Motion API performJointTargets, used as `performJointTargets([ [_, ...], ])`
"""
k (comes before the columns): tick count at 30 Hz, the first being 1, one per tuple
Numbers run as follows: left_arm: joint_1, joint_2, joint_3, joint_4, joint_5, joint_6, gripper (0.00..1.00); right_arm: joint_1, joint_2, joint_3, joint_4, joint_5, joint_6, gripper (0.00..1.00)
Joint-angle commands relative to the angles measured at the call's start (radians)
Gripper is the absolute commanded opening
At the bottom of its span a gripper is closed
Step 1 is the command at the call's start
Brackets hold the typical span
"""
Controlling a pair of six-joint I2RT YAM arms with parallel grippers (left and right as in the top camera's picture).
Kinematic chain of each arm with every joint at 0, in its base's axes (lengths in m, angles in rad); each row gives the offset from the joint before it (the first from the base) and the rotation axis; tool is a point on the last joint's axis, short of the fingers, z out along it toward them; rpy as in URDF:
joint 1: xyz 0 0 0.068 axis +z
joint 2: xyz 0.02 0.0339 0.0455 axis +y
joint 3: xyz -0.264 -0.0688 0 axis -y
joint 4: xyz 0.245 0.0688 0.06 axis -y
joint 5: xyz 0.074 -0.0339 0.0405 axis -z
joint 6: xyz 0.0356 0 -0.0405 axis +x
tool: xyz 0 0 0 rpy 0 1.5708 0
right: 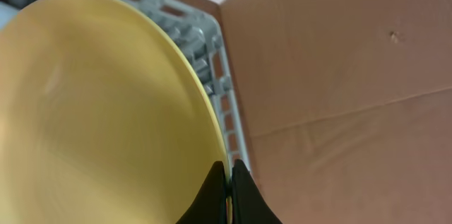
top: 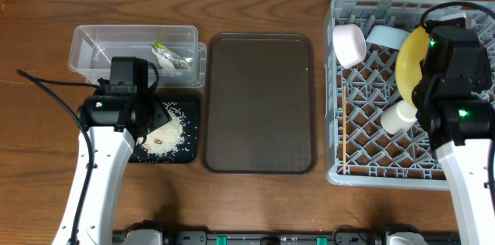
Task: Sort waste into correct bins and load items into the dishwasher rack
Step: 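Lift the yellow plate and stand it on edge in the rack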
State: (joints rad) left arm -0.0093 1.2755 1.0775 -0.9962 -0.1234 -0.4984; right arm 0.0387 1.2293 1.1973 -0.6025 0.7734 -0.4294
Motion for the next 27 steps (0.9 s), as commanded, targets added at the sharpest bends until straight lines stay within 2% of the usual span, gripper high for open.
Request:
performJointTargets([
  [1, 0.004, 0.005, 0.005, -0.005, -0.016, -0.005, 0.70, -0.009, 0.026, 0.001, 0.003, 0.049, -0.065, 0.01],
  [5, 0.004, 0.005, 0.005, -0.005, -0.016, -0.005, 0.70, 0.005, 0.070, 0.001, -0.016, 0.046, -0.038, 0.01],
  [11, 0.004, 0.005, 0.005, -0.005, -0.016, -0.005, 0.70, 0.014, 0.091, 0.001, -0.010, -0.016, 0.161, 0.01],
  [16, 0.004, 0.005, 0.005, -0.006, -0.016, -0.005, 0.70, 0.015, 0.090, 0.001, 0.004, -0.128, 0.167, 0.01],
  [27, 0.004, 0.005, 0.005, -0.005, -0.016, -0.005, 0.70, 0.022, 0.138, 0.000, -0.087, -0.128, 0.228, 0.01],
])
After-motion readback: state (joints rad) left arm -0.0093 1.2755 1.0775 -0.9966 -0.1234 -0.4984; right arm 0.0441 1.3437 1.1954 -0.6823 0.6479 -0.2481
